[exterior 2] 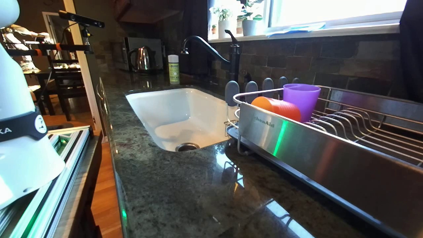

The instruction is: Put the flower pot inside the drying rack

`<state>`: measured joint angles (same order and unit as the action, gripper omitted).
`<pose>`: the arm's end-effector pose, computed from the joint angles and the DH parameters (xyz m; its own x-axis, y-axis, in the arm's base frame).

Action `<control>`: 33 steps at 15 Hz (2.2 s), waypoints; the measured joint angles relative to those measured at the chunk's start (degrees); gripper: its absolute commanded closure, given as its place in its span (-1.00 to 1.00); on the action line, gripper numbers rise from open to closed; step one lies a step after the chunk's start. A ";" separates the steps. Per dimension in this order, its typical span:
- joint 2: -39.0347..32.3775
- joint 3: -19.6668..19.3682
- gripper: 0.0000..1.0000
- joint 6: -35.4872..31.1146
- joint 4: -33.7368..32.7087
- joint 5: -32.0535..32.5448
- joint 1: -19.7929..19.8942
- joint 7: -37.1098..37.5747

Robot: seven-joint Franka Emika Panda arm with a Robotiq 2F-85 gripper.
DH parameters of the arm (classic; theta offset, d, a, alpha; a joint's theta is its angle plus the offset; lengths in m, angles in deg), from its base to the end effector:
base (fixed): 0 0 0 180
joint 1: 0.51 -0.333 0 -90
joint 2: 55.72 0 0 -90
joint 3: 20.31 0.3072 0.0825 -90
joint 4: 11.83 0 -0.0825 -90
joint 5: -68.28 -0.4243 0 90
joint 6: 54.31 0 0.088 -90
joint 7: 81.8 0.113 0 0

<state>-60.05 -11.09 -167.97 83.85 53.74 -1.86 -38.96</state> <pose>0.6364 0.1331 0.5545 0.8037 -0.5949 -0.0125 -0.5626 -0.7529 -0.3415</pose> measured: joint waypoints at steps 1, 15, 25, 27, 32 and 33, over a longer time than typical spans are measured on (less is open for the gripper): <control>-1.44 -0.27 -1.00 0.05 -1.60 -1.11 -0.24 -0.98; -21.91 -1.66 -1.00 2.56 -26.70 0.87 -6.97 -8.00; -26.13 -1.63 -0.44 -5.84 -30.18 4.40 -9.07 -7.90; -26.73 -1.61 -0.49 -6.24 -30.99 4.40 -9.36 -7.90; -27.86 -1.29 -0.31 -6.41 -32.53 4.38 -10.08 -7.90; -28.11 -1.28 -0.09 -6.41 -32.79 4.38 -10.21 -7.90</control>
<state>-88.16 -12.37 -174.38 51.06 58.13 -12.07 -46.86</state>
